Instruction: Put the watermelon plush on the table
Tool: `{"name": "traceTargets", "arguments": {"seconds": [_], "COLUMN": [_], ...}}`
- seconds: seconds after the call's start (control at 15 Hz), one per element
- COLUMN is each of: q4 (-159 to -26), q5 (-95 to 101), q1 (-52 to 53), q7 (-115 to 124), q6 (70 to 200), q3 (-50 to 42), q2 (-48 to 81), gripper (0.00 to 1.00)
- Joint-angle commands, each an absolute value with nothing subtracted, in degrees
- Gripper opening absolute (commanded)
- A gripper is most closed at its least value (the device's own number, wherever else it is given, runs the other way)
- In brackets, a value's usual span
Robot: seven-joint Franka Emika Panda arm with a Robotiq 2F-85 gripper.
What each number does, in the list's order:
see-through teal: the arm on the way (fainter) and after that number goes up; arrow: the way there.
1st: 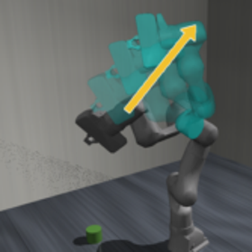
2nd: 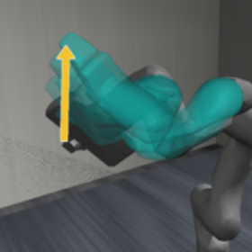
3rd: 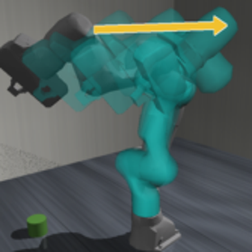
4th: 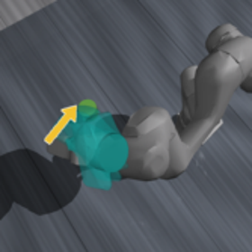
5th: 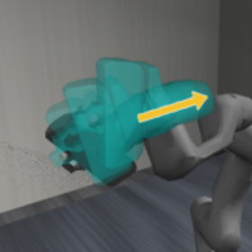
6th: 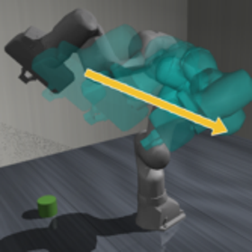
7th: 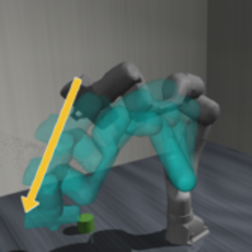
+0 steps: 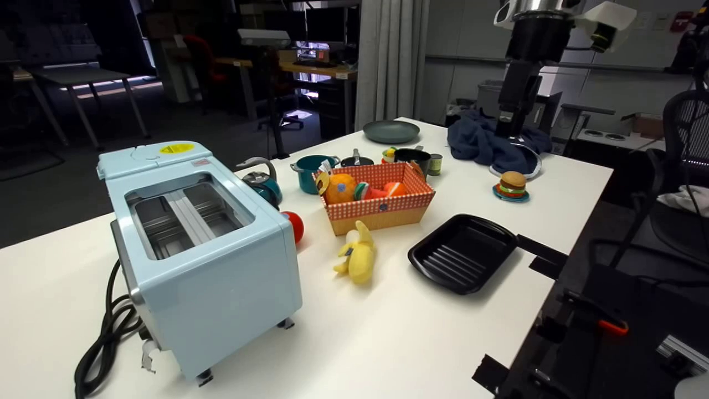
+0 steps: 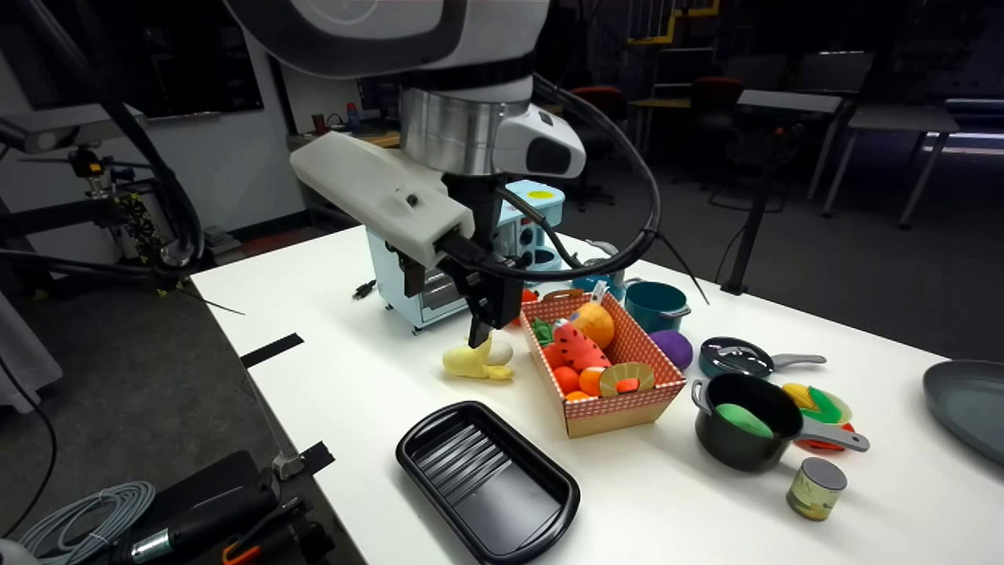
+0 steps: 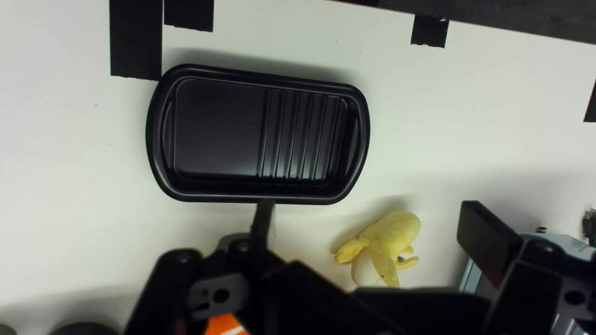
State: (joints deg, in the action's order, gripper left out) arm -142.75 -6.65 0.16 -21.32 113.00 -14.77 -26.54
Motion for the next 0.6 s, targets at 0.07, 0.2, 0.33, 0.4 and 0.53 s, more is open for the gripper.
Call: {"name": "traceTargets", "arguments": {"seconds": [0.07, 0.2, 0.33, 0.4, 0.53], "q4": [-137.36, -134.7, -131.85, -130.11, -126.9], "q5": [-7.57, -8.51, -8.21, -8.02, -7.76], "q1": [-0.07, -0.03, -0.42, -0.69, -1.25], "q7": [-19.37, -18.13, -15.72, -14.08, -10.33], "q6": [117.12, 119.54, 123.97, 125.35, 127.81], "q3": [-12.06, -11.17, -9.41, -8.71, -7.65], "q2": [-17.79, -13.63, -8.83, -6.54, -1.82], "gripper": [1.0, 1.0, 1.0, 1.0, 1.0]}}
